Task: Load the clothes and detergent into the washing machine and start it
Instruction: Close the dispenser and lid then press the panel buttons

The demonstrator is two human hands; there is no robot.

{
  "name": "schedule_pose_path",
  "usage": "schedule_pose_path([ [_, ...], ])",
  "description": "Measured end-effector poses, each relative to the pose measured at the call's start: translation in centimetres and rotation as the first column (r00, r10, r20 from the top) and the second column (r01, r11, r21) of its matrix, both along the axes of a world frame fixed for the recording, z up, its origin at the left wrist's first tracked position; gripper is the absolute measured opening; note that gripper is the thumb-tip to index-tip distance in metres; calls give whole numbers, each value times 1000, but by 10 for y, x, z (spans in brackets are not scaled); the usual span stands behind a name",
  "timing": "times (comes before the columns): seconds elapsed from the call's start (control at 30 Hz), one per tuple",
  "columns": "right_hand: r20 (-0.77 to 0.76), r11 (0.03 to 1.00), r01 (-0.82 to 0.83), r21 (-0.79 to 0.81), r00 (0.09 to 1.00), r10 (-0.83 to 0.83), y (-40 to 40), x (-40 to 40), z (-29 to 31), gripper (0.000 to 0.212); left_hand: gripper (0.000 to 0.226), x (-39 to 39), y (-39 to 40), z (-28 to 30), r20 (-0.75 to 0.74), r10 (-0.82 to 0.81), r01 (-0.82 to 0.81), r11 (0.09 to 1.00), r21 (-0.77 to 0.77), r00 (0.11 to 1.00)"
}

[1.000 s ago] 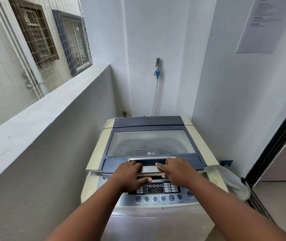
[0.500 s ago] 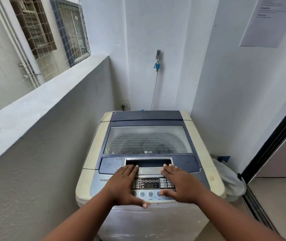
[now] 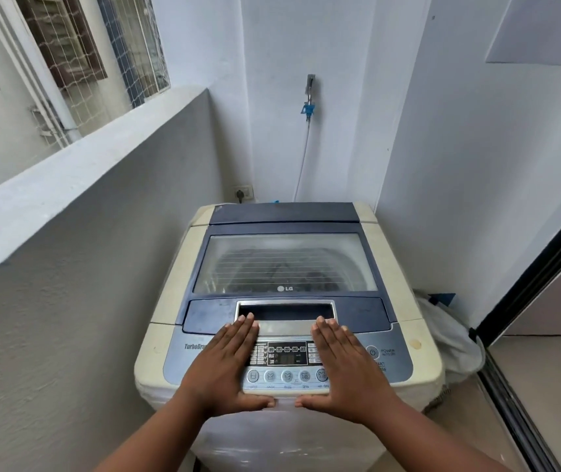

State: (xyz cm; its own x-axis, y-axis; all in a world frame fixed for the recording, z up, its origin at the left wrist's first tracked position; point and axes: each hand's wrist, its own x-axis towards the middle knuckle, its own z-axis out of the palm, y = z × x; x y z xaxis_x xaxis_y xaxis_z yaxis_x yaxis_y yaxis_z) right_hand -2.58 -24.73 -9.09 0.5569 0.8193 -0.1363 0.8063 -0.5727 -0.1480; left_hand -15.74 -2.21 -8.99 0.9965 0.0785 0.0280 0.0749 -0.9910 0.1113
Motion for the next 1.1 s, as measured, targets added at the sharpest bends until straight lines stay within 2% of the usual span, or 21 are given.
schedule_pose_path([
  [0.27, 29, 999, 27, -18, 999, -26, 1, 3, -3, 120, 119, 0, -1, 2, -39, 19, -18, 999, 27, 999],
  [0.4, -16, 996, 59, -69, 998, -61, 0, 1, 2, 119, 119, -2, -4, 6, -70, 30, -27, 999, 45, 997],
  [0.53, 94, 995, 44, 91, 994, -53, -18, 4, 13, 112, 119, -15, 9, 7, -63, 74, -69, 995, 72, 995],
  [0.67, 64, 969, 198, 151, 976, -209, -69, 3, 10, 104, 120, -36, 31, 3, -34, 161, -159, 986, 48, 986],
  [0.77, 24, 958, 284, 30, 958, -285, -96, 0, 5, 95, 124, -40, 35, -3, -53, 178, -177, 984, 24, 983],
  [0.97, 75, 932, 353, 81, 930, -359, -86, -7, 1, 80, 128, -31, 34, -9, 0, 140, -139, 989, 58, 990],
  [1.1, 75, 917, 390, 86, 915, -396, -82, -7, -1, 78, 128, -29, 38, -12, 14, 115, -115, 991, 64, 993],
])
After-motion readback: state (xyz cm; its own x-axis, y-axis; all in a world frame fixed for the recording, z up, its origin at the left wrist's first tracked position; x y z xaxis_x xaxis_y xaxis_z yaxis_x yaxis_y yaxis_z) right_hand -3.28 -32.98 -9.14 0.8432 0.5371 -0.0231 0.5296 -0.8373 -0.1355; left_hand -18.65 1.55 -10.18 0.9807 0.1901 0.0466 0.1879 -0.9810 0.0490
